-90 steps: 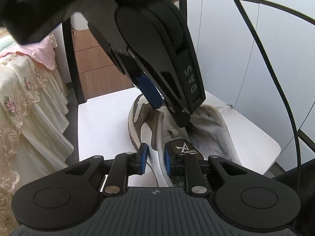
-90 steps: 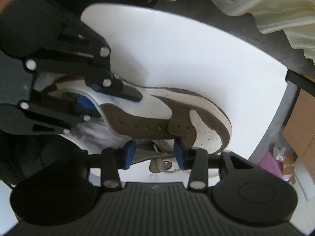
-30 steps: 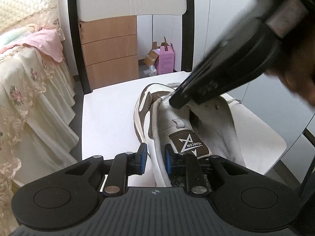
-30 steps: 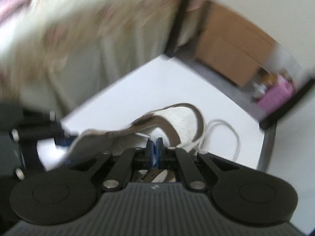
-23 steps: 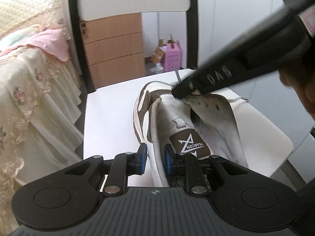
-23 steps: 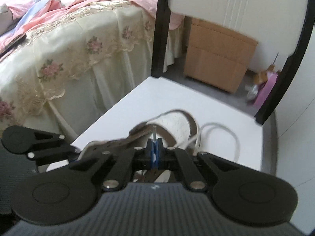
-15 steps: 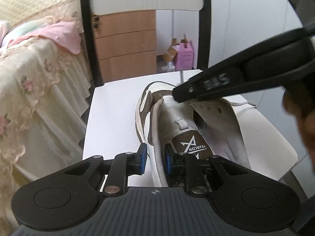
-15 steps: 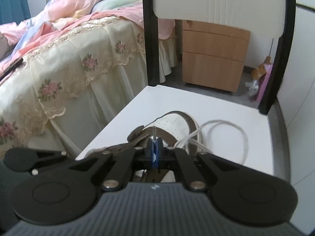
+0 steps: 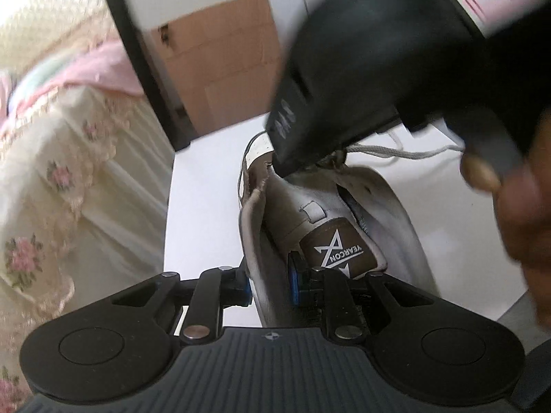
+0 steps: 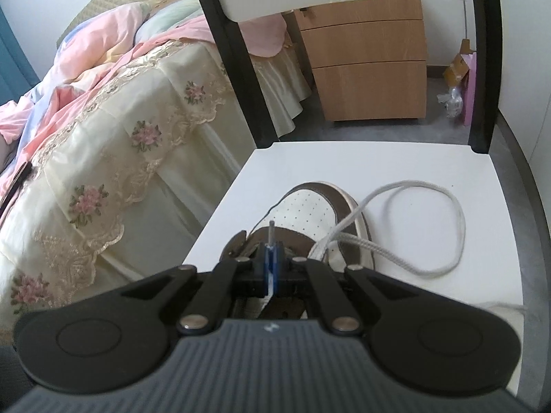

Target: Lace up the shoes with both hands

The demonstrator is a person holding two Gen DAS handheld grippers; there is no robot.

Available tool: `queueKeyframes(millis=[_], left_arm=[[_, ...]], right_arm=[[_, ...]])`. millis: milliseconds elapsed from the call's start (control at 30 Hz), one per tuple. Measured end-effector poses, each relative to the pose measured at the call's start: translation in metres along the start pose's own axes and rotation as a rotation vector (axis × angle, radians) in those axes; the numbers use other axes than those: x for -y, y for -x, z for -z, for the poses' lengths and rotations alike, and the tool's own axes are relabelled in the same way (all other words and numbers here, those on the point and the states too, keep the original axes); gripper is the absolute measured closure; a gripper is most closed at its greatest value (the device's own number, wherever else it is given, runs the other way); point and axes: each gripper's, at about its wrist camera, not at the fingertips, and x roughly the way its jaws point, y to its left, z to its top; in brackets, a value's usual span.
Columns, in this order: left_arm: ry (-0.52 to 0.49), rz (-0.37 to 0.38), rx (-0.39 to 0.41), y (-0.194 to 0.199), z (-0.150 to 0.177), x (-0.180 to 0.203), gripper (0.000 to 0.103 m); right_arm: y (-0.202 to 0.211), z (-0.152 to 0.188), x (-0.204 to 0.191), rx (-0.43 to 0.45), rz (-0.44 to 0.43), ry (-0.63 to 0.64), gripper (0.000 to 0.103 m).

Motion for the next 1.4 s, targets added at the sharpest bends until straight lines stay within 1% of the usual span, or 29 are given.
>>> queueKeyframes(millis=[67, 200, 300, 367, 500, 633, 700, 767, 800, 900, 1067, 1167, 1200, 1300, 1333, 1400], left_arm=[[0.022, 0.012, 0.002, 0.000, -0.001, -0.003, 0.083], [0.032, 0.028, 0.015, -0.002, -0.005, -0.002, 0.085], [-0.004, 0.026, 0.009, 0.001, -0.008, 0.005, 0.085], [-0.027, 0.017, 0.008, 0.003, -0.008, 0.010, 0.085], [-0.005, 0.015, 0.000, 0.003, -0.008, 0.010, 0.085], [-0.007, 0.005, -0.005, 0.004, -0.009, 0.012, 0.085], [-0.013, 0.013, -0.009, 0.002, -0.010, 0.013, 0.085], [-0.012, 0.022, -0.018, -0.002, -0.009, 0.013, 0.085], [-0.010, 0.026, -0.022, -0.003, -0.009, 0.013, 0.085], [-0.003, 0.033, -0.024, -0.004, -0.009, 0.013, 0.085], [-0.006, 0.033, -0.025, -0.004, -0.008, 0.014, 0.085], [-0.008, 0.039, -0.031, -0.005, -0.009, 0.013, 0.085], [-0.009, 0.039, -0.031, -0.006, -0.009, 0.013, 0.085], [-0.011, 0.041, -0.032, -0.006, -0.010, 0.013, 0.085], [-0.010, 0.042, -0.032, -0.006, -0.010, 0.012, 0.085], [-0.006, 0.044, -0.030, -0.006, -0.009, 0.011, 0.085]], right_arm=[[0.005, 0.000, -0.003, 0.012, 0.013, 0.015, 0.100], [0.015, 0.000, -0.001, 0.041, 0.031, -0.010, 0.100], [0.019, -0.001, 0.006, 0.069, 0.027, -0.044, 0.100], [0.023, -0.003, 0.008, 0.089, 0.004, -0.066, 0.100], [0.035, -0.008, 0.007, 0.127, -0.043, -0.088, 0.100], [0.048, -0.011, 0.000, 0.164, -0.066, -0.063, 0.099], [0.060, -0.013, -0.006, 0.211, -0.117, -0.042, 0.100], [0.076, -0.018, -0.018, 0.266, -0.128, 0.017, 0.100], [0.083, -0.021, -0.021, 0.291, -0.137, 0.026, 0.100], [0.102, -0.031, -0.019, 0.352, -0.194, -0.026, 0.100], [0.125, -0.054, -0.017, 0.410, -0.205, -0.053, 0.100], [0.143, -0.069, -0.026, 0.447, -0.201, -0.019, 0.100], [0.150, -0.074, -0.031, 0.464, -0.211, 0.001, 0.102], [0.182, -0.095, -0.052, 0.575, -0.279, 0.042, 0.102], [0.194, -0.105, -0.062, 0.608, -0.286, 0.066, 0.102], [0.210, -0.123, -0.078, 0.638, -0.274, 0.104, 0.102]])
